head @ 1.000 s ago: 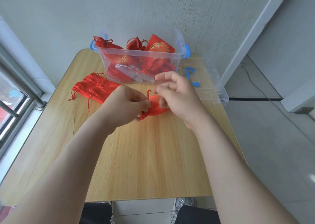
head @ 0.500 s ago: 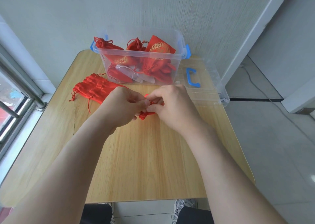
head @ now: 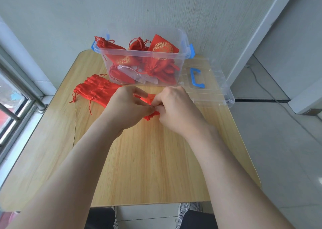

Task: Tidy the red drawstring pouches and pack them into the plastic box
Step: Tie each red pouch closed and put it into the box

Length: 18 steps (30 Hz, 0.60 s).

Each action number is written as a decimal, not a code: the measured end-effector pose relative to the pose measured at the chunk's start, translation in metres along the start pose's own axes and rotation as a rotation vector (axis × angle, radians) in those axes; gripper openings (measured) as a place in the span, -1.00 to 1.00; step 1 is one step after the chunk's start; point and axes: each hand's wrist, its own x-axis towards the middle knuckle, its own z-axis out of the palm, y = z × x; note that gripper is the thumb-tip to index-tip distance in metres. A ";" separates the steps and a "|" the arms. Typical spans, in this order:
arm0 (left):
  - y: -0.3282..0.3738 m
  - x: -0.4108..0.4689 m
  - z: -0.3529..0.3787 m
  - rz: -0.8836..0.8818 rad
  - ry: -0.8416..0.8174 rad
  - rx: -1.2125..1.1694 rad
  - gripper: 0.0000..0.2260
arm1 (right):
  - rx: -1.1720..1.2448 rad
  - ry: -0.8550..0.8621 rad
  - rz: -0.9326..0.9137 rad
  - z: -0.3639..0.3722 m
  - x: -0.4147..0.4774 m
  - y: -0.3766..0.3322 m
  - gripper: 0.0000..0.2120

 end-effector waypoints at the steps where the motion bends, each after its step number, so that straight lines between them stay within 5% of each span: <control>1: 0.001 -0.001 0.001 0.029 -0.003 0.027 -0.74 | 0.006 0.004 0.021 0.000 0.000 0.001 -0.73; 12: 0.000 0.002 0.006 0.321 0.230 0.304 -0.85 | 0.166 0.038 0.300 -0.006 0.000 -0.001 -0.84; 18: -0.001 0.003 0.004 0.403 0.135 0.336 -0.79 | 0.677 -0.101 0.633 -0.015 -0.002 0.003 -0.83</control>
